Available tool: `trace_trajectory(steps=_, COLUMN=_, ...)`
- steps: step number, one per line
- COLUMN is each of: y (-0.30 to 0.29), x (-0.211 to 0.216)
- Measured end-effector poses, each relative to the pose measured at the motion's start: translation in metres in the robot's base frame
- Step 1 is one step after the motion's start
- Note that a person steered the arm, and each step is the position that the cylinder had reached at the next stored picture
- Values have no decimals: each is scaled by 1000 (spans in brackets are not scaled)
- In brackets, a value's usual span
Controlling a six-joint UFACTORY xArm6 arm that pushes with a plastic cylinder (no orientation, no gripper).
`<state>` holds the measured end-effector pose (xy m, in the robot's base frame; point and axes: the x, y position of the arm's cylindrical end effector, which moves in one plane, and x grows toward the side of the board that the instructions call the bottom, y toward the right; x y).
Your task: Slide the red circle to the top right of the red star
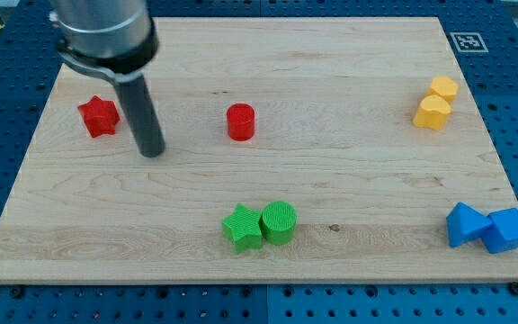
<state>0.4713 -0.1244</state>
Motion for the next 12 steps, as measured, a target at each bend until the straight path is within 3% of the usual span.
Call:
trace_trajectory(steps=1, y=54, x=-9)
trace_trajectory(steps=3, y=66, x=-68)
trace_trajectory(steps=5, y=106, x=4)
trace_trajectory(steps=6, y=139, x=4)
trace_trajectory(steps=7, y=145, x=-31)
trace_trajectory(steps=12, y=124, x=-56)
